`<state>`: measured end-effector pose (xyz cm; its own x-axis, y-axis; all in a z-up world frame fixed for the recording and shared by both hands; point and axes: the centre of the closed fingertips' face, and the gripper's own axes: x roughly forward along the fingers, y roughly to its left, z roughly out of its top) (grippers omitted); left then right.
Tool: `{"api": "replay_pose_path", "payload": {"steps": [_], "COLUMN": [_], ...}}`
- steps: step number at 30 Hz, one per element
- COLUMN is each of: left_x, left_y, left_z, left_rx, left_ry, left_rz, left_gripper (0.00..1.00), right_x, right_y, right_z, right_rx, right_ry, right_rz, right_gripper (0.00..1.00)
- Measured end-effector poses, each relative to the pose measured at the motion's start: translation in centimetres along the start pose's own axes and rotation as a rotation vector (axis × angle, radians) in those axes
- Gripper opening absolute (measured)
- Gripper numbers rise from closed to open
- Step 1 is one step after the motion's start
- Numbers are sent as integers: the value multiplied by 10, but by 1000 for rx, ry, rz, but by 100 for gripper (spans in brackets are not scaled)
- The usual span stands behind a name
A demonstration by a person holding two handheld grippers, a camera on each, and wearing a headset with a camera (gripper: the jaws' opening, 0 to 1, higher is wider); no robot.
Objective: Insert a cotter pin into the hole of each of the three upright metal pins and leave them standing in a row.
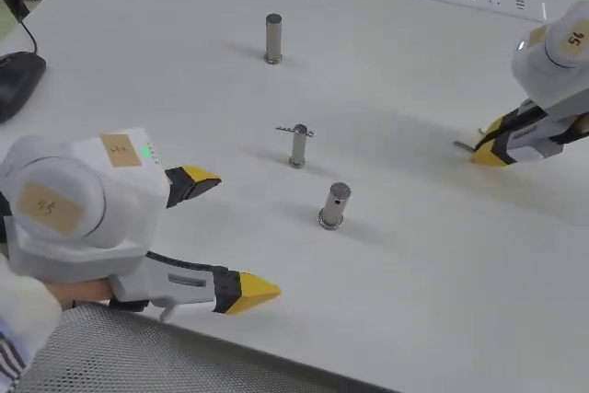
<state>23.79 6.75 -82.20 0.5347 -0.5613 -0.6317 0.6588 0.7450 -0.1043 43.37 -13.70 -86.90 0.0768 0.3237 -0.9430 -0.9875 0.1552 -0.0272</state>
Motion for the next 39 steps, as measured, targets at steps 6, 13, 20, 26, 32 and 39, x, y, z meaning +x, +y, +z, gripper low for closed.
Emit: {"api": "replay_pose_path", "payload": {"steps": [6, 13, 20, 26, 32, 39], "left_x": [0, -2, -2, -3, -8, -15], "left_y": [-1, 1, 1, 2, 6, 5], "left_z": [-1, 1, -1, -4, -2, 1], "left_rx": [-5, -28, -44, -42, -46, -39], "left_ry": [13, 3, 2, 6, -9, -23], "left_rz": [1, 12, 24, 25, 35, 38], "left_gripper": [76, 74, 73, 72, 69, 70], "right_x": [1, 1, 0, 1, 2, 0], "right_y": [0, -1, 3, 8, 5, 9], "right_z": [3, 4, 4, 8, 8, 9], "right_rx": [-28, -58, -13, -83, -110, -94], "right_ry": [26, 85, 25, 6, 31, 13], "right_rz": [-12, 7, 57, 51, 25, -1], "right_gripper": [5, 4, 4, 4, 3, 3]}}
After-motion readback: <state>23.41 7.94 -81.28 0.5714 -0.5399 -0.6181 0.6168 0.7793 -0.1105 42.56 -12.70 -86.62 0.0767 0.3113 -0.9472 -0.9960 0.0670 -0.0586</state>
